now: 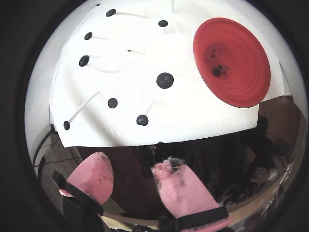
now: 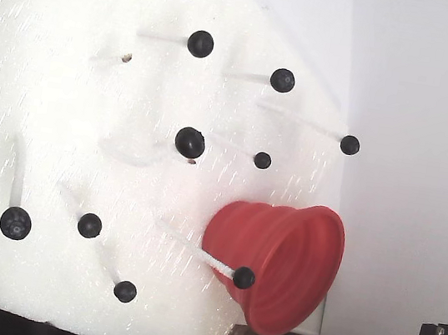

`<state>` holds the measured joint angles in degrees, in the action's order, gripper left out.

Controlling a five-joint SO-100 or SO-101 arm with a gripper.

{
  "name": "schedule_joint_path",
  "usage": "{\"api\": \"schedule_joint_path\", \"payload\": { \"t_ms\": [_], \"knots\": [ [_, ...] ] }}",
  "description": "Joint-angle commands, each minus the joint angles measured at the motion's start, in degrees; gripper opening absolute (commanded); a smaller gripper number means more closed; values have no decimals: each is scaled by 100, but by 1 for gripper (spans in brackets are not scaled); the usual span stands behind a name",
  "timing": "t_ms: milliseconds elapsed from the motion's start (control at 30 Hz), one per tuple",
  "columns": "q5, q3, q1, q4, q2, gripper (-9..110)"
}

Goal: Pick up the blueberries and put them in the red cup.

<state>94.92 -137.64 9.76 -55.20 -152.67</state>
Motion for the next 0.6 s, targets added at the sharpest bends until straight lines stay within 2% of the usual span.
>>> {"api": "schedule_joint_path", "payload": {
  "t_ms": [0,567],
  "knots": [
    [97,53,97,246,-26,17],
    [202,-26,185,1063,703,18]
  ]
}}
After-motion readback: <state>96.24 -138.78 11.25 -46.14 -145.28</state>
